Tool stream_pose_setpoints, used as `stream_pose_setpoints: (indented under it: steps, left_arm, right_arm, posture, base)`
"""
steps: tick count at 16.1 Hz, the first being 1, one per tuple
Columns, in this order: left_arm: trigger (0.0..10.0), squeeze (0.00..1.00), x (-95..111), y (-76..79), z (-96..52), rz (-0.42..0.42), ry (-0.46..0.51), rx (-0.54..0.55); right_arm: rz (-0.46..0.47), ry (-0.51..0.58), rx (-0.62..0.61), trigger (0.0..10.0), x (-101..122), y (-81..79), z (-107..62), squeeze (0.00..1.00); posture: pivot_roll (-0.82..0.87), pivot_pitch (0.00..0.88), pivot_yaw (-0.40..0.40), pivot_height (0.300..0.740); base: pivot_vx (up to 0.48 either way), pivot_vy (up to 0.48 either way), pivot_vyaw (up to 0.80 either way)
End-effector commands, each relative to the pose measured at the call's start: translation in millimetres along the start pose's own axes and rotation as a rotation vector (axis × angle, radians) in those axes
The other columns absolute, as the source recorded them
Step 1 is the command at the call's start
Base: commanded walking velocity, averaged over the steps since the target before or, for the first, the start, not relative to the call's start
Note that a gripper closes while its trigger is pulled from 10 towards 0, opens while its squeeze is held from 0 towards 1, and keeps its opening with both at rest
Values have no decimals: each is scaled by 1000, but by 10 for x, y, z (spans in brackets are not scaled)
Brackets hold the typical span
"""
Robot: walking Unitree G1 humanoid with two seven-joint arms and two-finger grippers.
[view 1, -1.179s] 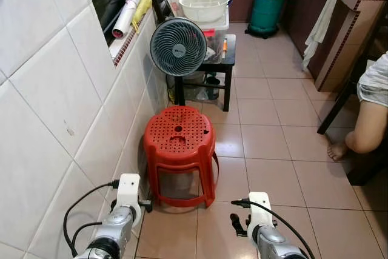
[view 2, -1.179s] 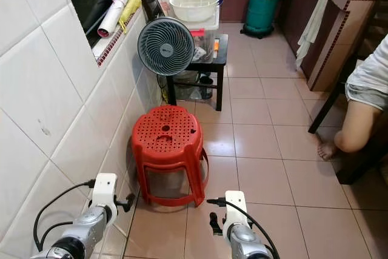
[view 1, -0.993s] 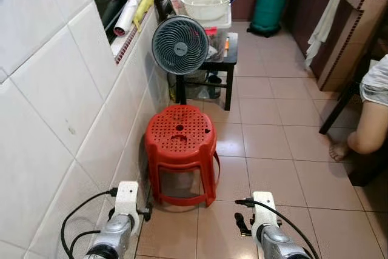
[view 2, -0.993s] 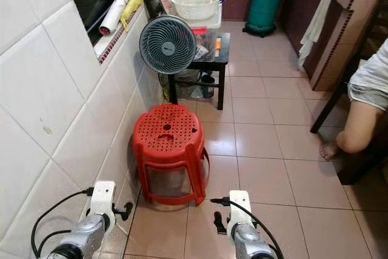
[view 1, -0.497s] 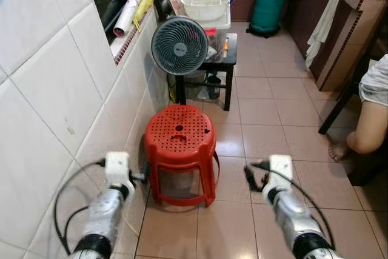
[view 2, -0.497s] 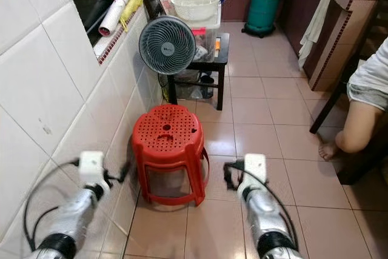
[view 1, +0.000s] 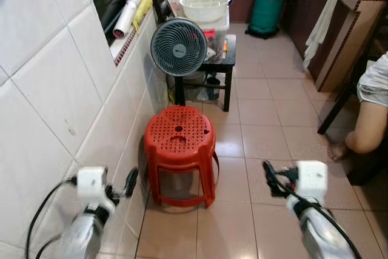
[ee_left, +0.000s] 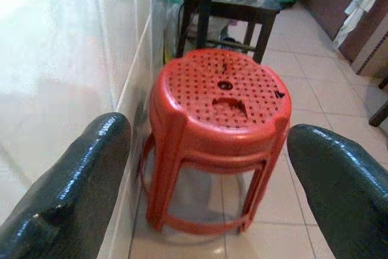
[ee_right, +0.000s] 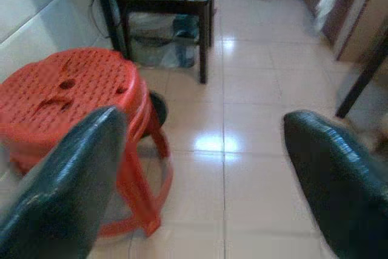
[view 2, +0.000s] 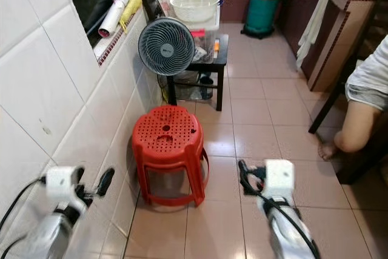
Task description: Setting the table
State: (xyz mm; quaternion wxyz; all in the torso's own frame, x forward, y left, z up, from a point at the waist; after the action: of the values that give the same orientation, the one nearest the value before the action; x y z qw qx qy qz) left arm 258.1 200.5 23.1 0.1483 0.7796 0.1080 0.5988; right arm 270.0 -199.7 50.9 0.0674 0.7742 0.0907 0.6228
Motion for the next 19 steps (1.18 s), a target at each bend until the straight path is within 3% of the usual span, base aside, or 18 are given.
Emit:
stream_pose_setpoints:
  steps: [1, 3, 6, 13, 19]
  left_arm:
    - [10000, 0, 106, 0, -45, -1, 19, 10]
    - [10000, 0, 133, 24, -97, 43, 14, 1]
    - [10000, 0, 131, 46, -55, -10, -7, 4]
    - [10000, 0, 270, 206, 113, -49, 23, -72]
    - [10000, 0, 296, 272, 122, -81, 17, -117]
  right_arm:
    - [-27, 15, 4, 10000, 90, 7, -66, 0]
    - [-14, 39, 29, 10000, 156, -40, -151, 0]
    - [9, 11, 49, 10000, 162, -159, -169, 0]
    - [17, 12, 44, 10000, 287, -193, -109, 0]
    - [18, 10, 60, 10000, 309, -228, -94, 0]
  posture:
    - [-190, 0, 74, 740]
    - [-193, 0, 77, 740]
    - [-201, 0, 87, 740]
    - [-208, 0, 87, 740]
    - [-202, 0, 84, 740]
  base:
    - [0, 0, 0]
    - [0, 0, 0]
    - [0, 0, 0]
    - [0, 0, -783]
    - [0, 0, -781]
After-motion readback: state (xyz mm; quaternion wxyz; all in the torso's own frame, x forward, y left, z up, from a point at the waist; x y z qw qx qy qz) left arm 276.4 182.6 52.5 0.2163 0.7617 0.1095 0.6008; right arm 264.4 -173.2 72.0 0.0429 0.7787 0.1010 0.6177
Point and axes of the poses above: a point about 5 cm out from each wrist's last joint towards the gripper, its own z axis pointing out of the wrist towards the gripper, its own x axis along the axis of the wrist's last joint, y = z × x, the point moved 4 cm from there along z, pointing out of the wrist towards the gripper, and after that the axes turned 12 degrees about -z, right-handed, at the moved point
